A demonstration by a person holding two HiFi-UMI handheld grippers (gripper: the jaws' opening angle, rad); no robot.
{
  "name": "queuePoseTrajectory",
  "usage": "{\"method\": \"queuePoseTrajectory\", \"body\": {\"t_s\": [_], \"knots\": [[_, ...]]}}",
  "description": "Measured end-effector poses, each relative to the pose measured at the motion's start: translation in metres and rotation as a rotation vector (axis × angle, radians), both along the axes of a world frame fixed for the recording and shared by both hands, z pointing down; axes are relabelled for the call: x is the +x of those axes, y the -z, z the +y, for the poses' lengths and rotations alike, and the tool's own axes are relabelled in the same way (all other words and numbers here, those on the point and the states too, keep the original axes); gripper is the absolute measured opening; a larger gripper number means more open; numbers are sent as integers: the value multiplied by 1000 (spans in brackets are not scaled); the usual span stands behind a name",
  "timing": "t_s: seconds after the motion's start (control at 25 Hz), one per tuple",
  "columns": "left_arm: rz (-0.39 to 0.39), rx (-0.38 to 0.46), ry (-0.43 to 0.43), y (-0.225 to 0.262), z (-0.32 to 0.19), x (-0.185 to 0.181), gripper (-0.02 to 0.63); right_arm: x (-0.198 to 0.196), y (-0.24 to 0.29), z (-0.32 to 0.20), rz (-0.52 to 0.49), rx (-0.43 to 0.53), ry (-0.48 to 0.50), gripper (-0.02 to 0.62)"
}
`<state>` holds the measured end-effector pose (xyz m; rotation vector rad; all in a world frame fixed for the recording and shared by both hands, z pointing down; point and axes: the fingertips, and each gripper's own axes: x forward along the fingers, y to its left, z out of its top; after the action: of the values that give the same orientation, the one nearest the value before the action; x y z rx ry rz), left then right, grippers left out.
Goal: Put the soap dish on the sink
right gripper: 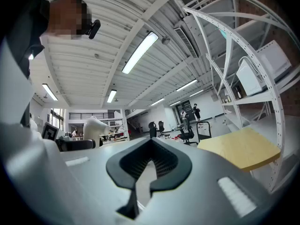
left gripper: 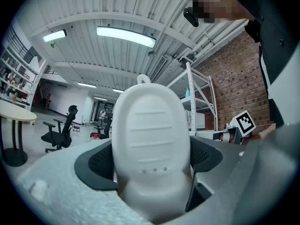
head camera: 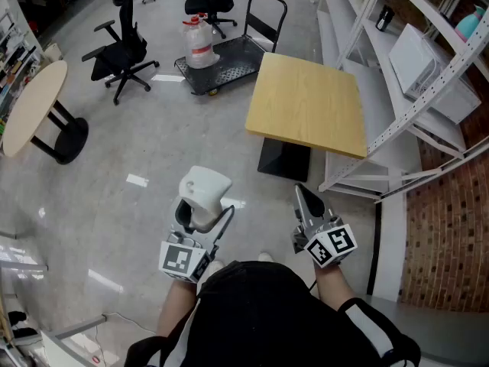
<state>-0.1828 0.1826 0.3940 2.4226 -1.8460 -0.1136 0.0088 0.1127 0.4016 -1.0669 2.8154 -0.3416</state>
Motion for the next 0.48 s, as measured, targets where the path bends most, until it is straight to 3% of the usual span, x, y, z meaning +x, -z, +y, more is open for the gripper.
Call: {"method": "queuePoseTrajectory", "body": {"t_s": [0.48], "knots": [[0, 26, 15, 1, 5, -7, 456, -5, 3, 4, 1, 2, 14, 0]]}}
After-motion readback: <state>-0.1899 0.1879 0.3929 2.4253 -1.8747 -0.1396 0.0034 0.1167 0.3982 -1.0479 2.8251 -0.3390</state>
